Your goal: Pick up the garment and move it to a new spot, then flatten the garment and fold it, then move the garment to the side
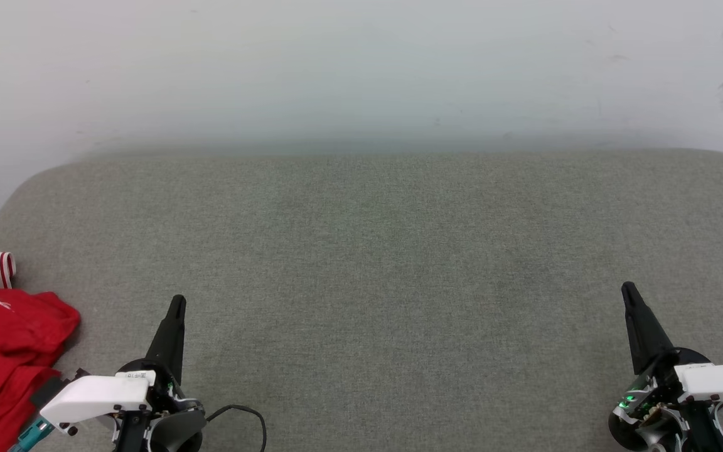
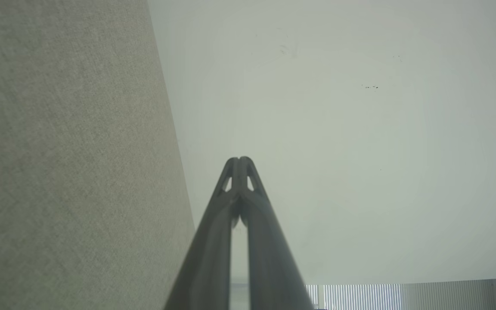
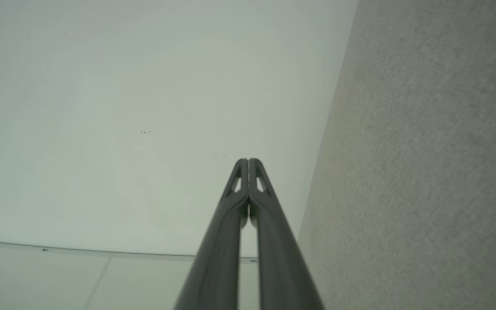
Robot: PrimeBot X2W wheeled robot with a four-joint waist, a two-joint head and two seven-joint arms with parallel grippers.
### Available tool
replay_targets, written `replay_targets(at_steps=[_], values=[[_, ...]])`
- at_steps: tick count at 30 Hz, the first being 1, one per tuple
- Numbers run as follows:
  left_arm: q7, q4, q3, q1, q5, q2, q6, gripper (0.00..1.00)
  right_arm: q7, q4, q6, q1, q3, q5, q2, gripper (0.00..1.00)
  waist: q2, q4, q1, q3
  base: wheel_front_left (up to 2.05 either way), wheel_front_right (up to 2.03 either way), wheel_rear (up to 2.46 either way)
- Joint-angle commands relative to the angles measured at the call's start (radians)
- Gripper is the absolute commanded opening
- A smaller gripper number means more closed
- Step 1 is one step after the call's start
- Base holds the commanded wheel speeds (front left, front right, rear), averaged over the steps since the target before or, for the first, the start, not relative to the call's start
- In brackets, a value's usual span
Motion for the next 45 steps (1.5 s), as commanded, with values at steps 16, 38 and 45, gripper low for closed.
replay_targets(at_steps=[16,38,45], values=[[0.001,-0.001,0.002,-0.006,0.001,-0.001,-0.004,0.0,-0.001,0.0,0.0,-0.014,0.0,-0.006,0.002,0.0,0.0,0.0,0.0,0.0,0.0,0.0,0.0],[-0.011,-0.001,-0.017,0.01,0.002,-0.001,0.0,1.0,-0.014,-0.002,0.0,0.017,0.011,-0.006,0.0,1.0,0.0,0.0,0.0,0.0,0.0,0.0,0.0],[-0.048,-0.053,-0.065,0.021,0.007,-0.001,0.0,1.0,-0.055,-0.046,0.0,0.04,0.041,-0.025,0.0,1.0,0.0,0.001,0.0,-0.001,0.0,0.0,0.0]])
